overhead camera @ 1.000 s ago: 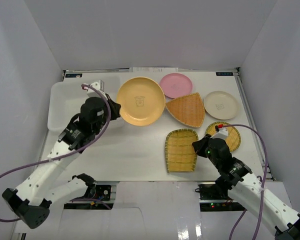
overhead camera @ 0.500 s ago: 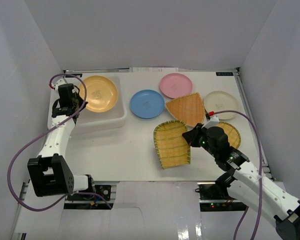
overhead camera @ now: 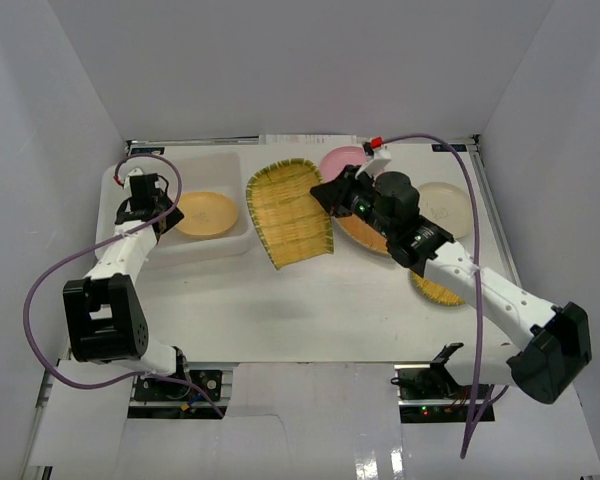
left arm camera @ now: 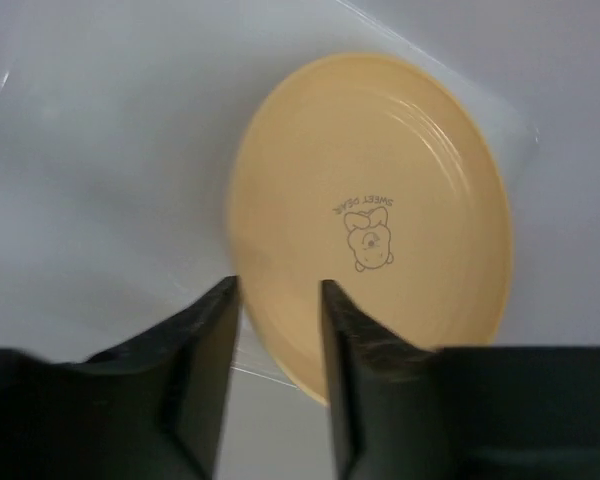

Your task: Place the plates into the plastic bin on the countertop

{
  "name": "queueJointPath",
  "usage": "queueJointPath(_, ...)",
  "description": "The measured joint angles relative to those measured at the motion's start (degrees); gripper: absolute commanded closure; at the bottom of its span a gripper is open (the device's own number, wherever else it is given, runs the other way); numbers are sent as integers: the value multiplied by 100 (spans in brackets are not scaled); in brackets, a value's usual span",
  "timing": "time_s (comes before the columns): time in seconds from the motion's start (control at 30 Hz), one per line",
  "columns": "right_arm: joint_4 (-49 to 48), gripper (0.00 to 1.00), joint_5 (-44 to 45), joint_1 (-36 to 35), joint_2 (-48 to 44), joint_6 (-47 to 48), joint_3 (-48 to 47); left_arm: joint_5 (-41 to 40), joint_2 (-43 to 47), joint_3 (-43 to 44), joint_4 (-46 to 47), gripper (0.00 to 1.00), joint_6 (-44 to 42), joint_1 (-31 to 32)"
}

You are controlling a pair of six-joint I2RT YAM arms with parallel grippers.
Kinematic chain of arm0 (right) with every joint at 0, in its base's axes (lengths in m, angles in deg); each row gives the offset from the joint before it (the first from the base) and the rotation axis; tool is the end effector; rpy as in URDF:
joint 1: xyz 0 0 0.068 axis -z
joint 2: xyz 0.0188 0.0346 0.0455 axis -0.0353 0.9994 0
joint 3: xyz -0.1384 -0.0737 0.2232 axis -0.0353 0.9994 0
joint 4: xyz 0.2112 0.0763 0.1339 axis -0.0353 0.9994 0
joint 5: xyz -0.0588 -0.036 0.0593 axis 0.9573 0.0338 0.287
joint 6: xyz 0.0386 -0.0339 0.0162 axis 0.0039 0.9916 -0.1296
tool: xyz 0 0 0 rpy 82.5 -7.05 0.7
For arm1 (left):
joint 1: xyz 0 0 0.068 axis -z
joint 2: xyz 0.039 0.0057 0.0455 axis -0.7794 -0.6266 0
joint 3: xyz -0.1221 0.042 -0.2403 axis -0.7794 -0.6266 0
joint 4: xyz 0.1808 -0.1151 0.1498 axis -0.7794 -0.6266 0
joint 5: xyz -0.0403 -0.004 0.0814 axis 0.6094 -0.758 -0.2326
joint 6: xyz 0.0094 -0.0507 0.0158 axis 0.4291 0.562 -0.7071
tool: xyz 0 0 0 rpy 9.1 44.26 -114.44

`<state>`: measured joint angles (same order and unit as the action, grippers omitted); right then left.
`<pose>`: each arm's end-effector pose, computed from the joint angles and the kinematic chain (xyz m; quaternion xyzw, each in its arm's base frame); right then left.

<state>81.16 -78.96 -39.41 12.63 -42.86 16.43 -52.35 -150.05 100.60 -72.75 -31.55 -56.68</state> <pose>0.2206 0.1921 0.3686 -0.0332 0.7278 0.3983 0.5573 0.3148 0.0358 0.2413 -0.3097 0.8702 -0.0091 0.3831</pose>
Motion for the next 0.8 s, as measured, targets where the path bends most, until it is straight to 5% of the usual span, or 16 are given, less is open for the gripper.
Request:
queueJointPath(0.2,-116,92,20,-188,1377,188,-1403,219,337,0,94,25,44,-2)
queueJointPath(0.53,-42,92,129,-573,3952,378,-4063,671,2538,221,599,27,372,120)
queueJointPath(0.8,63,92,125,-715,6170,332,-6312,997,2618,1202,688,28,153,1189)
